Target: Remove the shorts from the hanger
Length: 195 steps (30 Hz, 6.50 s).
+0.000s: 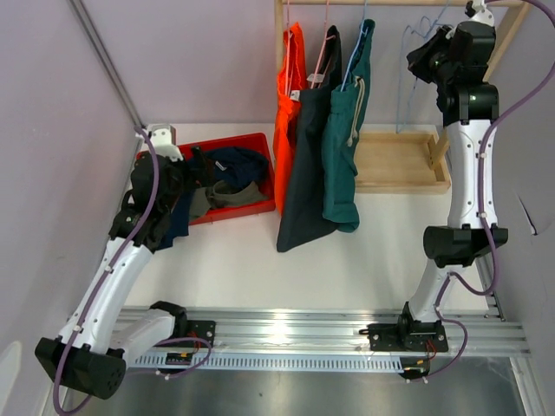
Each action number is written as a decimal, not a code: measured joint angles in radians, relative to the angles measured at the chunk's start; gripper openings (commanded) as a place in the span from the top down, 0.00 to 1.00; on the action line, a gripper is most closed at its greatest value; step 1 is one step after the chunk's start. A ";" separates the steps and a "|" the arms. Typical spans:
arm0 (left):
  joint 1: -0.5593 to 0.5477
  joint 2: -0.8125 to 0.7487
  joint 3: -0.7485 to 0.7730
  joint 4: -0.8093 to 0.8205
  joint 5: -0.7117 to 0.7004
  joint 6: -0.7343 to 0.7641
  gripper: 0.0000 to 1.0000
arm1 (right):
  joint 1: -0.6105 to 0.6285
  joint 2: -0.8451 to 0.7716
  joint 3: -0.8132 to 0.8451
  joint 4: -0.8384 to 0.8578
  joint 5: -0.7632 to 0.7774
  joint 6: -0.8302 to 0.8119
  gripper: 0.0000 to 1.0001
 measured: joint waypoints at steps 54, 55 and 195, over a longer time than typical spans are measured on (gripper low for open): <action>0.000 -0.033 -0.051 0.020 -0.001 -0.010 0.00 | 0.437 0.026 -0.146 0.135 0.447 -0.163 0.18; 0.000 -0.033 -0.051 0.022 0.002 -0.010 0.01 | 0.437 0.026 -0.145 0.135 0.454 -0.165 0.19; 0.163 0.612 1.253 -0.330 -0.136 0.134 1.00 | 0.927 -0.672 -0.485 -0.194 0.670 0.021 1.00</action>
